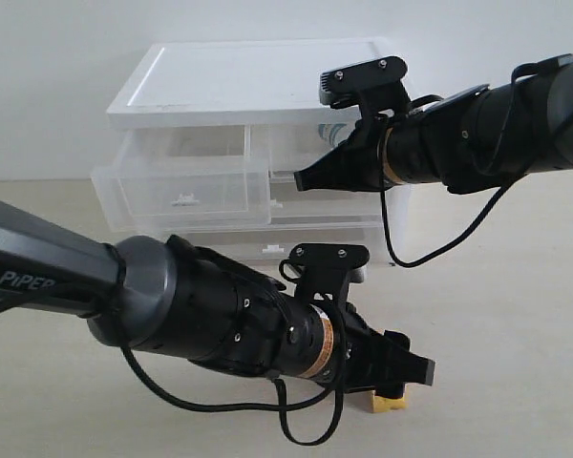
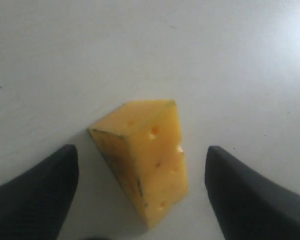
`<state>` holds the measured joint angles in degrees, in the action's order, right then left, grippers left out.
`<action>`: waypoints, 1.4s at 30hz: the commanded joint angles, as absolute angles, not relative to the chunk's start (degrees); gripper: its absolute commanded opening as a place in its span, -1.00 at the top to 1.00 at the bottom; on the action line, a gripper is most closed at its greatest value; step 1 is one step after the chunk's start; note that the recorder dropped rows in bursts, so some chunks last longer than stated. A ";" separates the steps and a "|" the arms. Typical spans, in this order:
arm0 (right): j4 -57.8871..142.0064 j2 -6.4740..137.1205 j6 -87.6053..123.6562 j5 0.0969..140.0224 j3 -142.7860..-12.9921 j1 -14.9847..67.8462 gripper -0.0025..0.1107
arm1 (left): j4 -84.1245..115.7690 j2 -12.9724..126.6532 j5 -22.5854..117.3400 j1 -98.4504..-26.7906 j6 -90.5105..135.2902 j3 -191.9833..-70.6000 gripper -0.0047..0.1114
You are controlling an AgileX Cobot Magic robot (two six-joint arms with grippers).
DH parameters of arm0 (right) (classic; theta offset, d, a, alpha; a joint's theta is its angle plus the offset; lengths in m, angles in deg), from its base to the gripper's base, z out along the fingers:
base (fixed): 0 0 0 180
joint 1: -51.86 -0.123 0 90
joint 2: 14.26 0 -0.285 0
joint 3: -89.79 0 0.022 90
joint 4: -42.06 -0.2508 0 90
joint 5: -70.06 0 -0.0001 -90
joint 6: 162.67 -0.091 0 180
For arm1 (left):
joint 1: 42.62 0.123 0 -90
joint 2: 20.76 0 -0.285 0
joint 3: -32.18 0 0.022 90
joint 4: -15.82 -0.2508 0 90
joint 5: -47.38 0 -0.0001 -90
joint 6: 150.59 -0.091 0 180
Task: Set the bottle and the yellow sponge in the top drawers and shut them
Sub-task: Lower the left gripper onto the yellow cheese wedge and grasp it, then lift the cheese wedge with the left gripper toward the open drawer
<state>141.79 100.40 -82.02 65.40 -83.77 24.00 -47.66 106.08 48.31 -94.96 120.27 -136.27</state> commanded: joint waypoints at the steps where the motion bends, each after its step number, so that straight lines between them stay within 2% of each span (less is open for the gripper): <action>1: 142.01 100.19 -82.65 61.65 -85.00 24.69 0.96 | -46.96 106.15 51.42 -95.36 122.10 -136.89 -0.24; 11: 142.01 100.19 -82.53 61.42 -85.00 24.69 0.96 | -47.07 109.57 50.14 -96.12 122.26 -140.11 -0.23; 14: 142.01 100.19 -82.68 61.42 -85.00 24.69 0.96 | -47.18 110.31 50.34 -96.41 122.26 -140.67 -0.20; 17: 142.01 100.19 -82.68 61.42 -85.00 24.69 0.96 | -47.18 110.31 44.83 -96.41 121.82 -140.67 -0.12; 21: 142.01 100.19 -82.38 61.42 -85.00 24.69 0.96 | -45.16 110.31 39.33 -96.41 115.81 -140.46 0.24; 25: 142.01 100.19 -82.38 61.42 -85.00 24.69 0.96 | -39.30 109.48 38.46 -96.86 107.63 -140.46 0.77; 26: 142.01 100.19 -82.38 61.42 -85.00 24.69 0.96 | -37.79 108.92 37.87 -96.99 105.28 -140.46 0.85; 33: 142.01 100.19 -82.27 59.27 -85.00 24.69 0.96 | -25.36 99.27 24.43 -101.86 82.76 -139.17 0.85; 38: 142.01 100.19 -82.26 59.37 -85.00 24.69 0.96 | -25.22 89.17 22.47 -103.73 80.96 -133.59 0.85; 42: 142.01 100.19 -82.48 59.37 -85.00 24.69 0.96 | -28.36 75.11 14.87 -103.73 80.96 -126.52 0.85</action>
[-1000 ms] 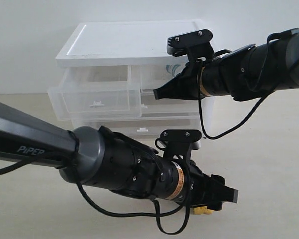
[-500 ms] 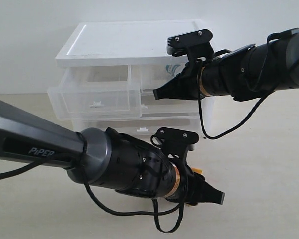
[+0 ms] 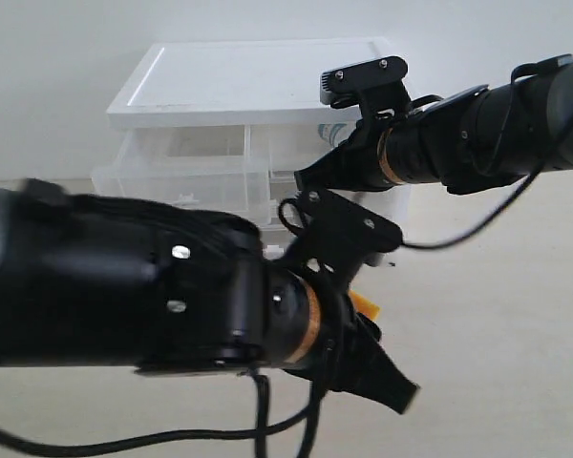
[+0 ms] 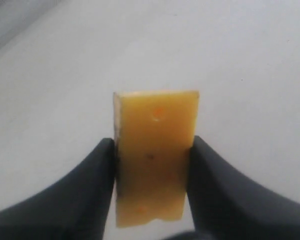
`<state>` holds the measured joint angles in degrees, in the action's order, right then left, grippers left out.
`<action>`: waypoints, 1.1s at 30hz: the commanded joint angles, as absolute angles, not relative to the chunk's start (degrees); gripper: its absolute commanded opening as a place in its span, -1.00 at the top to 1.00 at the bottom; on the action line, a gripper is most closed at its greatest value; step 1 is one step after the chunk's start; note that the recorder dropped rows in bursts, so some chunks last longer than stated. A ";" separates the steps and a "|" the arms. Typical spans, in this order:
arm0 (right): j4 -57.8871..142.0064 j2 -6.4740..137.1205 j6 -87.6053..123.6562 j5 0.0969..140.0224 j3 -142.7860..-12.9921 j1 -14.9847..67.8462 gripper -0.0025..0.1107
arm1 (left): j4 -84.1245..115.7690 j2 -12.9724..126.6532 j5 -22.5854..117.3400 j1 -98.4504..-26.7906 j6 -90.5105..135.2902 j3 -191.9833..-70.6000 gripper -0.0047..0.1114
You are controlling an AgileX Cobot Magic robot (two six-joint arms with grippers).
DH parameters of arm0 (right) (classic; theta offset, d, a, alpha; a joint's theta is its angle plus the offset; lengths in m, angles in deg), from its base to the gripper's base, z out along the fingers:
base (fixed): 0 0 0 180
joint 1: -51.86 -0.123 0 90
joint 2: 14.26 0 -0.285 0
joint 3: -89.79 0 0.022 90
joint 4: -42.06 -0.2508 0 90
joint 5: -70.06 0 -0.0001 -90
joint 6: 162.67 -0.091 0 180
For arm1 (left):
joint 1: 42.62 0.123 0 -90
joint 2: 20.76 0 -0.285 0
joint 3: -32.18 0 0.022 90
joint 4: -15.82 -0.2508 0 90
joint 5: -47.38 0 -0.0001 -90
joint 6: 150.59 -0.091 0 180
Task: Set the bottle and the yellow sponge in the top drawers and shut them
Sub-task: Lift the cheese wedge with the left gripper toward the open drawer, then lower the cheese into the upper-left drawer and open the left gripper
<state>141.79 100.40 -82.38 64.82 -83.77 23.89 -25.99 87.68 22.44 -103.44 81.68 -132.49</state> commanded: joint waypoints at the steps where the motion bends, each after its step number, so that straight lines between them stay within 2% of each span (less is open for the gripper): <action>1: 142.01 100.19 -82.37 59.37 -85.00 24.69 0.96 | -29.58 69.72 12.21 -103.73 81.32 -124.94 0.85; 5: 142.01 100.19 -82.24 59.37 -85.00 24.69 0.96 | -42.23 54.91 5.62 -101.93 90.51 -123.57 0.85; 11: 141.62 100.19 -82.24 59.49 -85.00 24.69 0.96 | -47.55 49.01 8.38 -91.81 91.14 -123.57 0.85; 16: 141.23 100.19 -82.24 59.74 -84.64 24.69 0.96 | -43.20 54.59 26.21 -78.66 87.36 -123.91 0.85; 21: 141.39 100.32 -82.11 59.09 -83.83 24.69 0.96 | -36.48 61.80 35.92 -69.74 84.01 -124.66 0.85; 29: 141.63 100.32 -80.86 57.16 -83.80 24.69 0.96 | -35.79 69.46 53.86 -64.40 83.41 -124.66 0.85; 33: 141.63 100.32 -80.88 56.78 -83.80 24.69 0.96 | -36.20 73.07 53.64 -63.69 83.86 -126.29 0.85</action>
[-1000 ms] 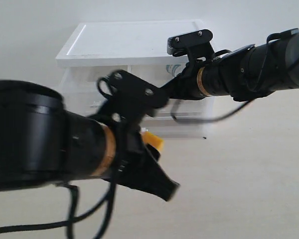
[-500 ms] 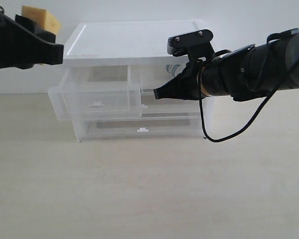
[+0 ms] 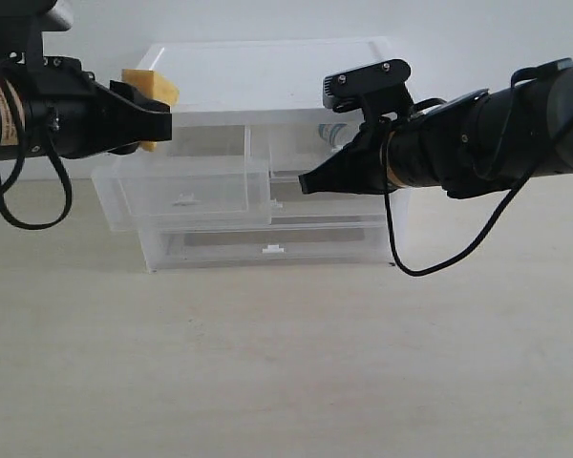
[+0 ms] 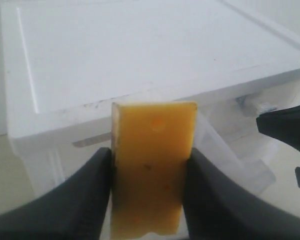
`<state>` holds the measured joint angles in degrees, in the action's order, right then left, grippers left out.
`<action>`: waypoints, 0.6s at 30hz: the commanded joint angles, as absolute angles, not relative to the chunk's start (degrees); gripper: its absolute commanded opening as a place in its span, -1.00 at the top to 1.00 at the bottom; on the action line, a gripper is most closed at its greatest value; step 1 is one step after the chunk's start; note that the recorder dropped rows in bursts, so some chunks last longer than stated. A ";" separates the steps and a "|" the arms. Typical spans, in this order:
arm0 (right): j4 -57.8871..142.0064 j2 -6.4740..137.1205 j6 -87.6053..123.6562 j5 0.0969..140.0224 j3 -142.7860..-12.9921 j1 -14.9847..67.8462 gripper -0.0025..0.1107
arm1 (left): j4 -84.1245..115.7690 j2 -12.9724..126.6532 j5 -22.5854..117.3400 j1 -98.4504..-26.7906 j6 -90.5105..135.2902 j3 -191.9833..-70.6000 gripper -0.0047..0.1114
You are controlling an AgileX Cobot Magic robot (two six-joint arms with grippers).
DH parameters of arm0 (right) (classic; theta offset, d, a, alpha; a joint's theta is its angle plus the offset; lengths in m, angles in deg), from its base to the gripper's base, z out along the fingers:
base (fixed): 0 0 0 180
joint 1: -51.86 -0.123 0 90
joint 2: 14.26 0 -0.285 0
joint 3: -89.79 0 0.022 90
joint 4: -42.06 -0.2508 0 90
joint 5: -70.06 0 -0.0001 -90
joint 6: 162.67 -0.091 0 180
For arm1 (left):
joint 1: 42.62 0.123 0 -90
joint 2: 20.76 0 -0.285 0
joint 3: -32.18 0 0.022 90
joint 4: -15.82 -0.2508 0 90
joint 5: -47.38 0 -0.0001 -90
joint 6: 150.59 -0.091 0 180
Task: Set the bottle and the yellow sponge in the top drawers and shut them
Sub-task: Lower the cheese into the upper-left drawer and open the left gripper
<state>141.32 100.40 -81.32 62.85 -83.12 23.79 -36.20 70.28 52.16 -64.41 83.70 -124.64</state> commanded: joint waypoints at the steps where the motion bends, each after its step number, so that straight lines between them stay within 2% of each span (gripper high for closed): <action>1: 141.63 100.32 -80.74 56.64 -83.80 24.69 0.96 | -36.20 74.07 53.51 -63.69 83.86 -126.74 0.85; 5: 141.63 100.32 -80.57 56.65 -83.80 24.69 0.96 | -36.20 77.12 58.05 -63.69 83.76 -127.03 0.85; 9: 141.63 100.32 -80.57 56.65 -83.80 24.69 0.96 | -35.83 78.41 56.32 -63.69 83.76 -128.55 0.82; 12: 141.63 100.32 -80.57 56.65 -83.80 24.69 0.96 | -36.06 78.89 53.55 -63.69 83.76 -130.07 0.56; 16: 141.63 100.32 -80.57 56.65 -83.80 24.69 0.96 | -36.06 79.01 53.45 -63.69 83.76 -130.96 0.02; 18: 141.63 100.32 -80.57 56.65 -83.80 24.69 0.96 | -36.06 79.01 53.67 -63.69 83.76 -130.94 -0.07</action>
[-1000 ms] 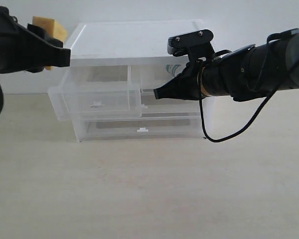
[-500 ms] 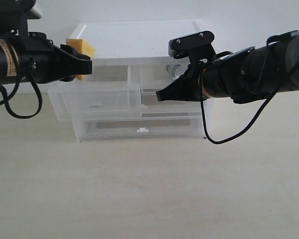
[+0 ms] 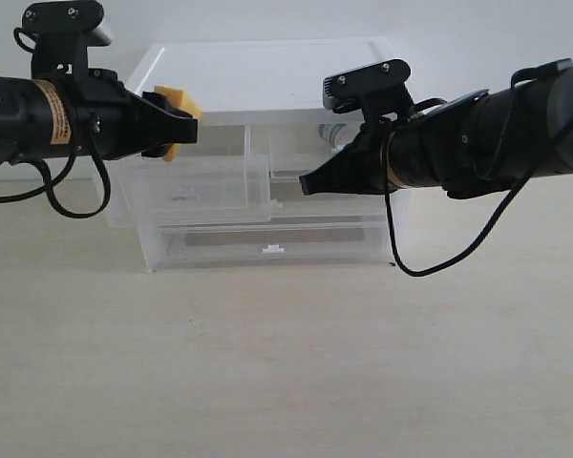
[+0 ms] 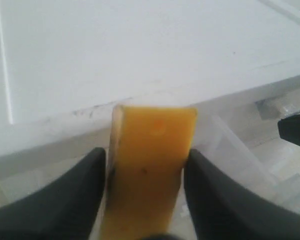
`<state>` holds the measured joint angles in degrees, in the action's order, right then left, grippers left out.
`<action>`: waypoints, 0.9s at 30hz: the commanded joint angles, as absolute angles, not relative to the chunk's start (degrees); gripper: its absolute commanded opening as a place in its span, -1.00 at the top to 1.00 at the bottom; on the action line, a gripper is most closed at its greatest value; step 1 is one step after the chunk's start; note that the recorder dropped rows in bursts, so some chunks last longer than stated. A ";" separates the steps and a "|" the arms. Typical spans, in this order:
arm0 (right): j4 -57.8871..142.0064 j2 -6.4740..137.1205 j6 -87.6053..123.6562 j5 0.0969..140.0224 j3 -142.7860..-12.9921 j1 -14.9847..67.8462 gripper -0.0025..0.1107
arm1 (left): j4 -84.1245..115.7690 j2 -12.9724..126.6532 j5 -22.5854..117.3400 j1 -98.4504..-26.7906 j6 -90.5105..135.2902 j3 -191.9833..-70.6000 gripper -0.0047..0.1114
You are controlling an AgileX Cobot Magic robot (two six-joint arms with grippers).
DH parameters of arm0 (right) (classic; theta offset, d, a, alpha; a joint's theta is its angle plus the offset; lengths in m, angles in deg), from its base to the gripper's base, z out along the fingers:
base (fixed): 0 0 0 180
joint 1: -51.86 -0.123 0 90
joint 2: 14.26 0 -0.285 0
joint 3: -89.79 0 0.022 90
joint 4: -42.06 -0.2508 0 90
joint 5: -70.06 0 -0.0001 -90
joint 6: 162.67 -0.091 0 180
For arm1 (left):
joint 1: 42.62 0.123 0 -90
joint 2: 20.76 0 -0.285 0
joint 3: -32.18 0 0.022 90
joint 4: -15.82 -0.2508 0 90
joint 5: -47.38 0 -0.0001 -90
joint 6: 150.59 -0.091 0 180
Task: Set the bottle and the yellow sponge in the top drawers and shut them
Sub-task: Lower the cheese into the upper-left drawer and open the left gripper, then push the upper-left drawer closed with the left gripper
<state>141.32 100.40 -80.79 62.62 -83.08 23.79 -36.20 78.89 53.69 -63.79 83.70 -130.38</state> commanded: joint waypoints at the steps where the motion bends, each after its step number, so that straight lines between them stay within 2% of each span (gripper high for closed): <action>1: 141.63 100.32 -80.57 56.77 -83.80 24.69 0.96 | -36.06 79.01 53.77 -63.69 83.76 -130.94 -0.07; 9: 141.63 100.32 -80.57 56.77 -83.80 24.69 0.96 | -36.06 78.78 54.37 -63.69 83.90 -130.94 -0.06; 15: 141.63 100.32 -80.57 56.90 -83.80 24.69 0.96 | -35.82 75.10 49.44 -63.83 87.06 -129.78 0.00; 17: 141.63 100.32 -80.57 56.90 -83.80 24.69 0.96 | -35.82 72.89 48.76 -63.83 87.89 -127.67 0.15; 22: 141.63 100.32 -80.34 56.89 -83.80 24.69 0.96 | -35.82 65.91 57.96 -63.83 88.97 -117.01 0.82; 27: 141.63 100.32 -80.22 57.01 -83.80 24.69 0.96 | -33.75 62.07 66.99 -63.83 88.97 -105.82 0.84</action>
